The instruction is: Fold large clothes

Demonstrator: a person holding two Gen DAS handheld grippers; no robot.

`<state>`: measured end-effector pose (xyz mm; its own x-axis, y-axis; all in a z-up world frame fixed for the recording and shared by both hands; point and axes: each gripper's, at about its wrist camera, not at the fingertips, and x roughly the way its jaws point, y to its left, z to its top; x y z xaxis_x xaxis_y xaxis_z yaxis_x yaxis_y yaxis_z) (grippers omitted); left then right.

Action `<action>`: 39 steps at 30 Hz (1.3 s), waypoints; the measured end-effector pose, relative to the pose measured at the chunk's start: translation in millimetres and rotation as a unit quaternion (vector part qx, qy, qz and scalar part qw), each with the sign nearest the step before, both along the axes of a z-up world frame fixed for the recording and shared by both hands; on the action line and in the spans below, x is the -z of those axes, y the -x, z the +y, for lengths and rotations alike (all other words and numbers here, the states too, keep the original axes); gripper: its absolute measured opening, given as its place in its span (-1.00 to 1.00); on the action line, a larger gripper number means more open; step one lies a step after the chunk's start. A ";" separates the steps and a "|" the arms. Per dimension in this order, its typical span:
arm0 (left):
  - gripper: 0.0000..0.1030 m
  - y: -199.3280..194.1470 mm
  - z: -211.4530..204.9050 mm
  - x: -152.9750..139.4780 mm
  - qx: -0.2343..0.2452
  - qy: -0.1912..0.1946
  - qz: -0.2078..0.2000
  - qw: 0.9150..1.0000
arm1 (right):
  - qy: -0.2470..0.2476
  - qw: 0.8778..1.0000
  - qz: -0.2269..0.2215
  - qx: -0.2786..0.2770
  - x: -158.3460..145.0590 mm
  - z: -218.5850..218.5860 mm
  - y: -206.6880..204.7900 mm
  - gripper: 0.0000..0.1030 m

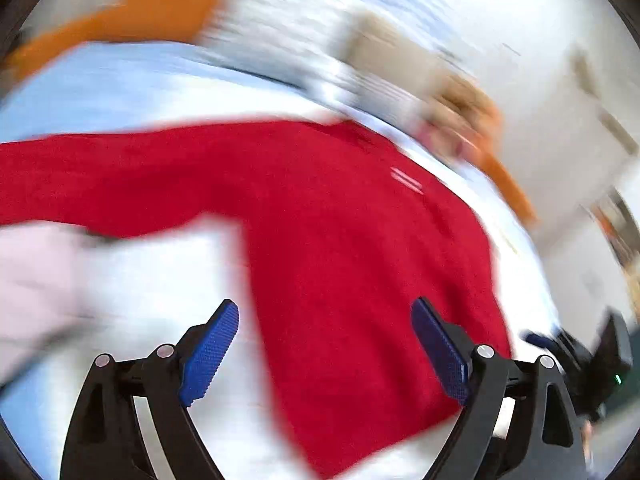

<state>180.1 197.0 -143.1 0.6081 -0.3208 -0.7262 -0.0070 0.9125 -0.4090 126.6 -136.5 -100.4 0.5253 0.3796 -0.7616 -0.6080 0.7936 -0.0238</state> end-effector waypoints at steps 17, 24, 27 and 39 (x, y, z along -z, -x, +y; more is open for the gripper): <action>0.76 -7.9 314.7 15.3 -0.254 -0.023 0.078 0.964 | -0.133 0.989 0.060 -0.027 -24.1 160.9 -118.3 0.74; 0.28 -23.9 309.8 8.5 -0.241 -0.034 0.080 0.967 | -0.131 0.988 0.075 -0.021 -4.9 146.9 -109.7 0.80; -0.40 -27.3 301.6 5.6 -0.221 -0.019 0.070 0.973 | -0.133 0.988 0.081 -0.009 1.8 138.2 -115.6 0.80; -0.70 -39.3 125.0 -58.6 -0.009 -0.043 -0.036 0.998 | -0.172 0.982 0.079 0.020 -4.8 108.0 -143.2 0.80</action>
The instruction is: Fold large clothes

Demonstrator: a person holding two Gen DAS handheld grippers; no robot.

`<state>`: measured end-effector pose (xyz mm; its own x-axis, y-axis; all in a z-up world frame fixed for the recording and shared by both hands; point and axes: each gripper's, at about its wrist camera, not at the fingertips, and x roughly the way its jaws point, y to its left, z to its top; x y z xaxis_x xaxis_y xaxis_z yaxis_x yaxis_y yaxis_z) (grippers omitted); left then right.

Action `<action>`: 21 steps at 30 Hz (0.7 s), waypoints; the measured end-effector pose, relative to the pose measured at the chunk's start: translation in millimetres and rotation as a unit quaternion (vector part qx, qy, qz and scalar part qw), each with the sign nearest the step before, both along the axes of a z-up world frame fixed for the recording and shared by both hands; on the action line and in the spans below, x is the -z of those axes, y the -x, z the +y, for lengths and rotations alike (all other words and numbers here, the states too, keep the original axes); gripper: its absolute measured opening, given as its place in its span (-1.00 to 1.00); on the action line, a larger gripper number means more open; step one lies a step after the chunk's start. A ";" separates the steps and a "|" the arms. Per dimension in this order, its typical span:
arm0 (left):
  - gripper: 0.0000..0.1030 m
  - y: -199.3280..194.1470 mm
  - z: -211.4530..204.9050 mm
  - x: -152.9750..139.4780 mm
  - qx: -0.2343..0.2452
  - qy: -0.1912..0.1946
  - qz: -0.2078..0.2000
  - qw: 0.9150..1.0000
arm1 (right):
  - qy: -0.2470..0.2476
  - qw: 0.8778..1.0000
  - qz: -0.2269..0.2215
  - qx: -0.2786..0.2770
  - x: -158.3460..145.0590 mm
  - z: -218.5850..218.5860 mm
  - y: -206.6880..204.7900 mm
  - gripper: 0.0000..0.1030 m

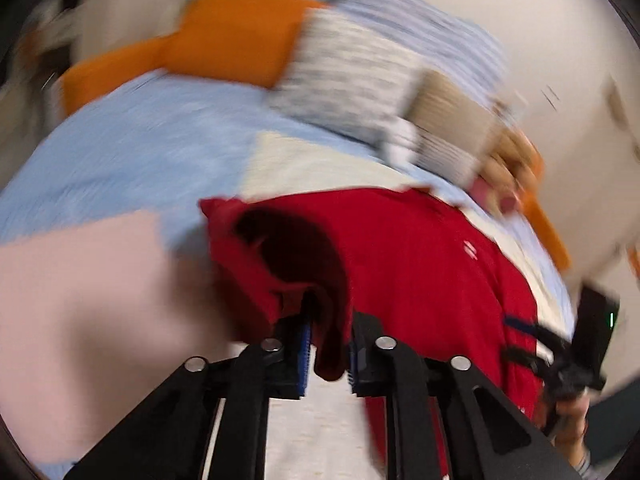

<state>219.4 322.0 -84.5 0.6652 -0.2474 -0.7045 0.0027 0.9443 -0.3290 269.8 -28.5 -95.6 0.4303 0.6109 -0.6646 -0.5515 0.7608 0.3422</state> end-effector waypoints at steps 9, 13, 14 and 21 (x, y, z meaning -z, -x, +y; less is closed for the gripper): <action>-0.76 15.6 -196.7 -21.7 0.180 -0.077 -0.023 0.980 | -0.020 0.997 -0.026 0.067 -24.0 -88.7 -9.0 0.80; -0.76 42.5 -266.3 -2.3 0.258 -0.061 -0.004 0.964 | -0.017 0.996 -0.032 0.078 -33.8 -117.3 -23.2 0.80; -0.76 50.6 -279.9 2.5 0.277 -0.065 -0.004 0.959 | -0.008 0.997 -0.032 0.063 -36.0 -117.6 -28.1 0.80; -0.72 104.0 -366.6 50.5 0.383 -0.061 0.028 0.921 | -0.004 0.999 0.034 -0.036 -29.4 -85.0 -71.1 0.87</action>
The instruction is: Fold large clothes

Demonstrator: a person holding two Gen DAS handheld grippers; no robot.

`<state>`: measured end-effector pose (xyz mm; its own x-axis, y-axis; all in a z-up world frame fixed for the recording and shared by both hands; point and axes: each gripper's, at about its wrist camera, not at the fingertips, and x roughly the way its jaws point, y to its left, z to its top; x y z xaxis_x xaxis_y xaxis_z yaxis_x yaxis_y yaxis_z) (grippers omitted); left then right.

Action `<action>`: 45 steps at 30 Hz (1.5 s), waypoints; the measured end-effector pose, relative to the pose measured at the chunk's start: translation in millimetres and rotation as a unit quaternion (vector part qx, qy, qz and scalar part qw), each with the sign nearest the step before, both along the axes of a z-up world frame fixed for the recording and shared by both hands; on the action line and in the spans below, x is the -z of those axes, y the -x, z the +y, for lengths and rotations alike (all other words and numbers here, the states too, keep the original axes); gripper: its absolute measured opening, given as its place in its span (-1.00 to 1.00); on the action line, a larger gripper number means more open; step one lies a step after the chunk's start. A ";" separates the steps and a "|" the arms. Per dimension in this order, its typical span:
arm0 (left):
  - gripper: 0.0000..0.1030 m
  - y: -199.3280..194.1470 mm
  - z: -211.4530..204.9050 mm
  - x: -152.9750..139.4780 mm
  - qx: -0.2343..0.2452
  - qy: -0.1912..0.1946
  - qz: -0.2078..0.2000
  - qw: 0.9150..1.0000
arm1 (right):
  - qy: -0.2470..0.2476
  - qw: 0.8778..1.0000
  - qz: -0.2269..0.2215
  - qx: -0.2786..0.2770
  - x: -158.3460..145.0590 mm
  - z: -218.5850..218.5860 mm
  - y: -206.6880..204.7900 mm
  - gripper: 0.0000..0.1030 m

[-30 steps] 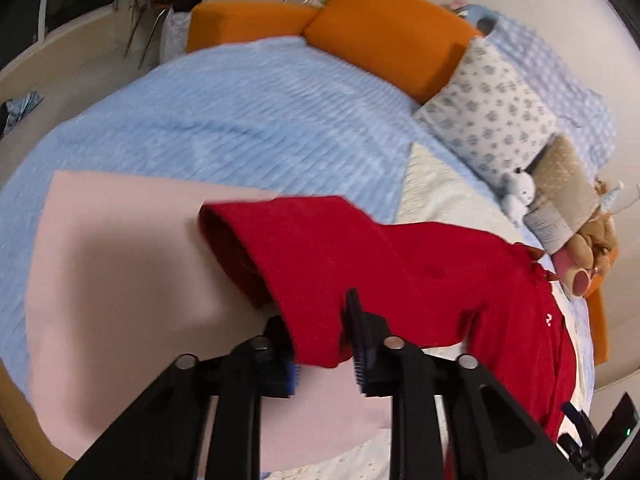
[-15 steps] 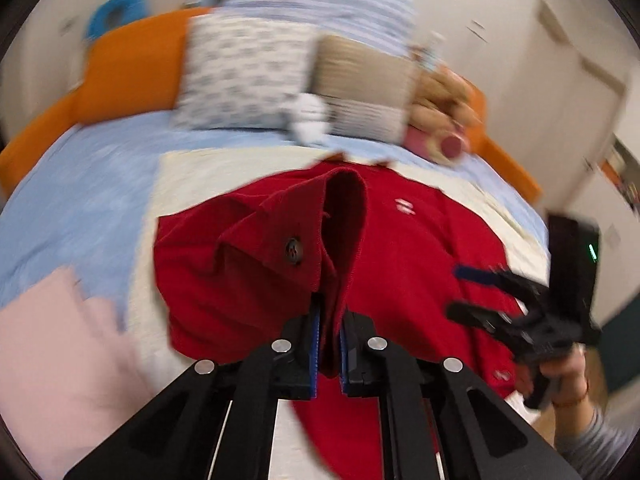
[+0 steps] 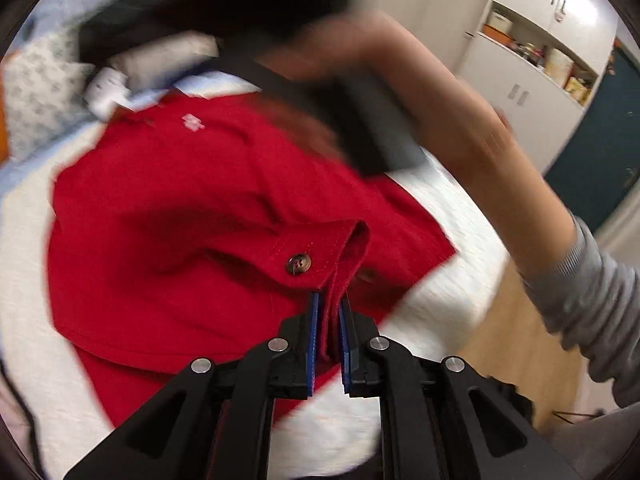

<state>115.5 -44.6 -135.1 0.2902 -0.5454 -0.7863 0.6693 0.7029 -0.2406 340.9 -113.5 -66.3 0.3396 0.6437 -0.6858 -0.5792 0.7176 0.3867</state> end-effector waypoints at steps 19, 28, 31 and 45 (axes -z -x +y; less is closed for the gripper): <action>-0.56 9.6 8.7 49.4 -0.029 0.055 0.033 0.998 | 0.149 0.982 0.066 0.097 134.4 169.3 -249.7 -0.68; -0.63 -4.7 30.8 72.7 -0.068 0.072 0.084 0.992 | 0.063 0.991 0.053 0.102 115.5 202.4 -298.9 -0.79; -0.46 -7.0 24.9 83.9 -0.070 0.067 0.103 0.990 | 0.052 0.988 0.067 0.127 134.8 196.8 -311.9 -0.75; 0.79 -19.0 99.5 67.0 -0.211 0.081 0.057 0.973 | 0.047 0.997 -0.058 0.006 22.2 79.3 -64.1 0.60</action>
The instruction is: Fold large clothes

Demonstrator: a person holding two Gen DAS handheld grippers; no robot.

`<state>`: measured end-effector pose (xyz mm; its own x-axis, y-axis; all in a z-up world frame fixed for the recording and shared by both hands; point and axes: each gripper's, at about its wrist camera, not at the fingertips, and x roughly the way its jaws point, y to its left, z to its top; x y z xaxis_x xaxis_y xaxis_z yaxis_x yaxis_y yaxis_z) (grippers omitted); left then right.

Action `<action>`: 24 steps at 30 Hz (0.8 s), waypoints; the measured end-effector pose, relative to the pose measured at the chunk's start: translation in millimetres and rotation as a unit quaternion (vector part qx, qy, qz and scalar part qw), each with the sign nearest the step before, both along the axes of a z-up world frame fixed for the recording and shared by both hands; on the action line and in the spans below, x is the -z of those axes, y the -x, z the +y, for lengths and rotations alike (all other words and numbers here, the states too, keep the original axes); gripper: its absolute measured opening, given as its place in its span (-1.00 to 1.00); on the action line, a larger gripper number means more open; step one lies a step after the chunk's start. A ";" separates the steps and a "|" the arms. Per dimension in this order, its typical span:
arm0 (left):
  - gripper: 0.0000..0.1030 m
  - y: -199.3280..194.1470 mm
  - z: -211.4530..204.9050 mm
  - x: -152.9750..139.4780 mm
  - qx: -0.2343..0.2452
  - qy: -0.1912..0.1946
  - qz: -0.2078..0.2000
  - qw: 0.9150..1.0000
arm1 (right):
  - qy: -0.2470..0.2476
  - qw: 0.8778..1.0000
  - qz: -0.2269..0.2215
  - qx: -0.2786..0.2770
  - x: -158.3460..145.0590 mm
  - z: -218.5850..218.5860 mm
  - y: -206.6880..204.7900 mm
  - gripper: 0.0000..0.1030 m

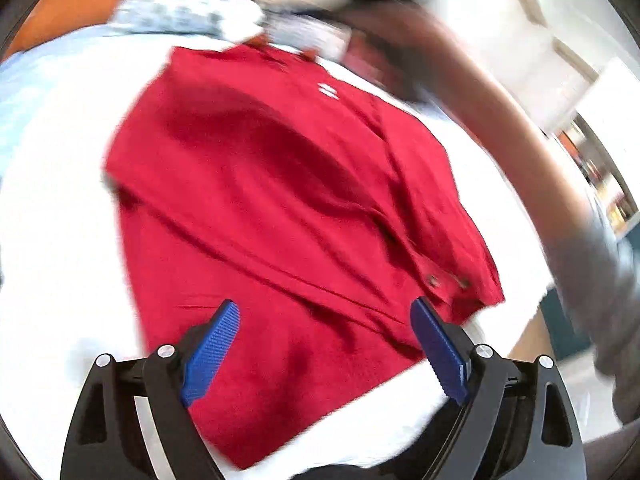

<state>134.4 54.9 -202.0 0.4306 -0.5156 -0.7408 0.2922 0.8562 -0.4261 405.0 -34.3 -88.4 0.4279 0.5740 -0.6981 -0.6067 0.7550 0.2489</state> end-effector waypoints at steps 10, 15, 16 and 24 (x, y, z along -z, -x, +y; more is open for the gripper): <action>0.79 -84.7 99.7 19.8 -0.112 -0.035 0.051 0.992 | 0.130 0.991 0.007 0.006 71.4 -83.1 227.0 0.77; 0.79 -137.3 117.4 34.0 -0.170 -0.101 0.077 0.977 | 0.153 0.988 0.027 -0.006 96.3 -80.2 250.7 0.79; 0.79 -145.7 120.6 34.2 -0.175 -0.111 0.081 0.975 | 0.161 0.986 0.033 -0.013 102.0 -76.0 251.9 0.79; -0.09 -192.9 138.3 50.5 -0.180 -0.085 0.119 0.973 | 0.133 0.988 0.065 -0.036 105.7 -70.0 249.5 -0.46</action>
<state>327.3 193.2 -252.6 0.3671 -0.2247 -0.9026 -0.1288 0.9488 -0.2885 155.5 -104.3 -194.2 0.2897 0.3889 -0.8745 -0.6372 0.7602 0.1270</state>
